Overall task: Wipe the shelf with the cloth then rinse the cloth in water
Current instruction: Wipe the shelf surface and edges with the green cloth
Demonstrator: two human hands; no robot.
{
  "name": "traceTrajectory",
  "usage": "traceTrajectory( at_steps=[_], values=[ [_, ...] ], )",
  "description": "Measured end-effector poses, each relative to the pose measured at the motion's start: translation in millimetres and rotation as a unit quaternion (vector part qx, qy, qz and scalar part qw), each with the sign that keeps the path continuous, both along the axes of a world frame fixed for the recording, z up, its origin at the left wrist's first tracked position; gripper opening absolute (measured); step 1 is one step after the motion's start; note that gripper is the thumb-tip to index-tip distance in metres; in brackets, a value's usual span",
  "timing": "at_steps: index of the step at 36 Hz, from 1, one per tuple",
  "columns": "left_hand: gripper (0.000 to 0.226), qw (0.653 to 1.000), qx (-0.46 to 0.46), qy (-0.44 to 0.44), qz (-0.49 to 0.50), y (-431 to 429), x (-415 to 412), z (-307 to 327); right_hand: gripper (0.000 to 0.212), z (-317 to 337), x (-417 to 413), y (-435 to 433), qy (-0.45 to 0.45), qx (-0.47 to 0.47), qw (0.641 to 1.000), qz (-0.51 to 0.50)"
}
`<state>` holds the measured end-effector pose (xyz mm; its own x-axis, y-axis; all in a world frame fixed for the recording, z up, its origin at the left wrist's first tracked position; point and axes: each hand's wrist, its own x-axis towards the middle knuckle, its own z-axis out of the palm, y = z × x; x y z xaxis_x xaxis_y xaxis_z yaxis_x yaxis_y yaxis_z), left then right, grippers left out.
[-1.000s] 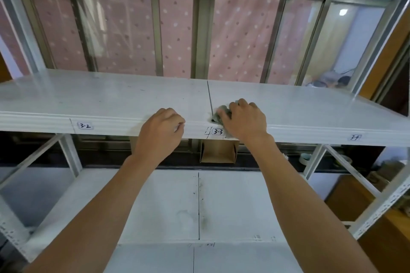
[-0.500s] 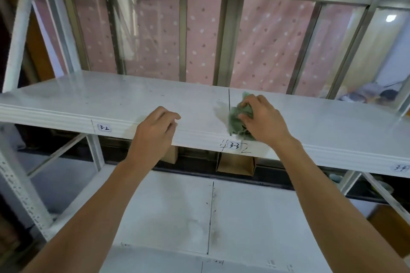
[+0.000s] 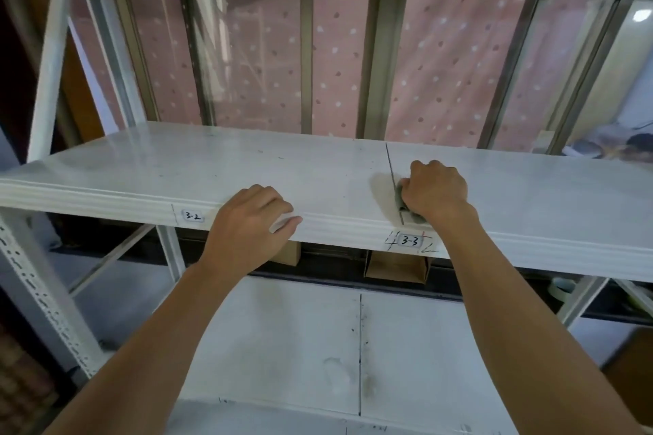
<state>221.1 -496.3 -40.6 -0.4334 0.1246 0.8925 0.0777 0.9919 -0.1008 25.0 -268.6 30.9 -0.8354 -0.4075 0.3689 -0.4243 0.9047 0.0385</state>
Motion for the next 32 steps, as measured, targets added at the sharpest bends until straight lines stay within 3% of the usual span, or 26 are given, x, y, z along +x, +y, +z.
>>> traceTrajectory(
  at_steps=[10,19,22,29,32],
  values=[
    [0.011,1.0,0.0,0.016,-0.01,-59,30,-9,0.031,-8,43,-61,-0.017,-0.048,0.999,0.019],
    [0.018,0.999,-0.001,-0.005,-0.054,-75,33,-11,0.025,-9,126,-169,-0.066,-0.106,0.969,0.212],
    [0.017,0.997,0.003,-0.002,-0.075,-79,34,-10,0.023,-6,122,-150,-0.063,-0.1,0.977,0.179],
    [0.019,0.994,0.014,0.054,-0.09,-80,21,-6,0.032,-5,55,-57,-0.059,-0.11,0.991,-0.052],
    [0.021,0.993,0.02,0.079,-0.091,-80,19,-9,0.032,-3,24,-51,-0.076,-0.112,0.988,-0.075]
  ],
)
